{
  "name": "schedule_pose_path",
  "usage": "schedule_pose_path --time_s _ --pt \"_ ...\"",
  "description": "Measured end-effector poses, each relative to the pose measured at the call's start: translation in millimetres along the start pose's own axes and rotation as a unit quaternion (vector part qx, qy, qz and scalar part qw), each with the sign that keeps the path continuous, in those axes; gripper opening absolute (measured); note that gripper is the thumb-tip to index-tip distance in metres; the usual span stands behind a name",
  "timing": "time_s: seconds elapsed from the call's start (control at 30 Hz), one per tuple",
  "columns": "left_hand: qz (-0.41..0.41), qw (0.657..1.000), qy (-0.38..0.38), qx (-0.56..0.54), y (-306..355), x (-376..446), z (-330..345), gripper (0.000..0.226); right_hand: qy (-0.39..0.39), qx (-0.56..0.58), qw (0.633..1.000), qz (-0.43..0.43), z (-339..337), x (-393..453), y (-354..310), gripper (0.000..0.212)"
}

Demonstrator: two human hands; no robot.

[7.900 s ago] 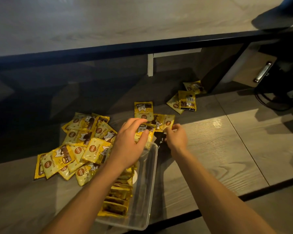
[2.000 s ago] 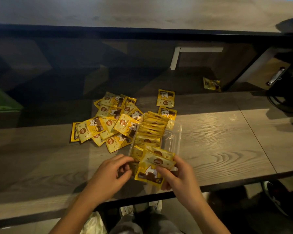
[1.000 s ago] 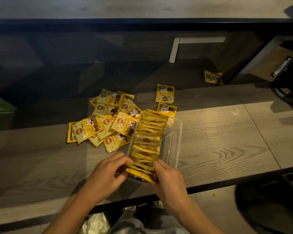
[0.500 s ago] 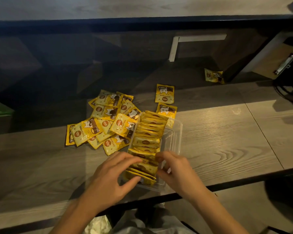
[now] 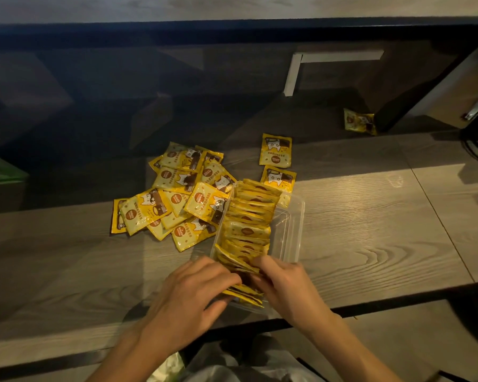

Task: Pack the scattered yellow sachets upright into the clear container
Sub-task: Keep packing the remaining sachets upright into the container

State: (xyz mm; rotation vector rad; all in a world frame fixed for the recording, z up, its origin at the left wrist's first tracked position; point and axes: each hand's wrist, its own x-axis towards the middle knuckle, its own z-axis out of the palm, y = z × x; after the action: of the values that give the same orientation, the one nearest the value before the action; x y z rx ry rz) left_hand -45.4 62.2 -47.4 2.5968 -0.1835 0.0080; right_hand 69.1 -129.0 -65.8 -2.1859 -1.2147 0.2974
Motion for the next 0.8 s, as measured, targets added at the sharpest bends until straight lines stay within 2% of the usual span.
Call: schedule_pose_path --time_s 0.1,0.2,0.3,0.37,0.47,0.53,0.7,0.8 --pt "-0.012 1.000 0.006 0.022 -2 -6 7 0.050 0.000 -0.023 1.000 -0.020 3 -3 0 0.015" --pt "-0.006 0.999 -0.014 0.049 -3 -7 8 0.045 -0.032 -0.026 0.999 -0.016 0 1 1 0.025" --pt "-0.005 0.994 -0.027 0.108 1 -2 7 0.036 -0.044 -0.030 0.998 -0.014 -3 3 0 0.026" --pt "0.000 0.993 0.020 0.117 3 -4 12 0.034 -0.033 -0.020 0.999 -0.009 -4 2 -1 0.027" --pt "-0.006 0.988 0.140 0.068 8 -9 18 0.049 -0.009 -0.009 1.000 0.001 -6 -1 -3 0.036" --pt "-0.010 0.983 0.161 0.091 14 -6 18 0.063 0.022 -0.012 1.000 -0.003 -7 -4 -2 0.040" --pt "-0.033 0.988 0.047 0.142 25 16 19 0.072 0.112 -0.074 0.991 -0.028 0 -6 2 0.044" --pt "-0.076 0.985 0.002 0.155 25 18 22 0.074 0.126 -0.086 0.988 0.006 5 -6 3 0.045"
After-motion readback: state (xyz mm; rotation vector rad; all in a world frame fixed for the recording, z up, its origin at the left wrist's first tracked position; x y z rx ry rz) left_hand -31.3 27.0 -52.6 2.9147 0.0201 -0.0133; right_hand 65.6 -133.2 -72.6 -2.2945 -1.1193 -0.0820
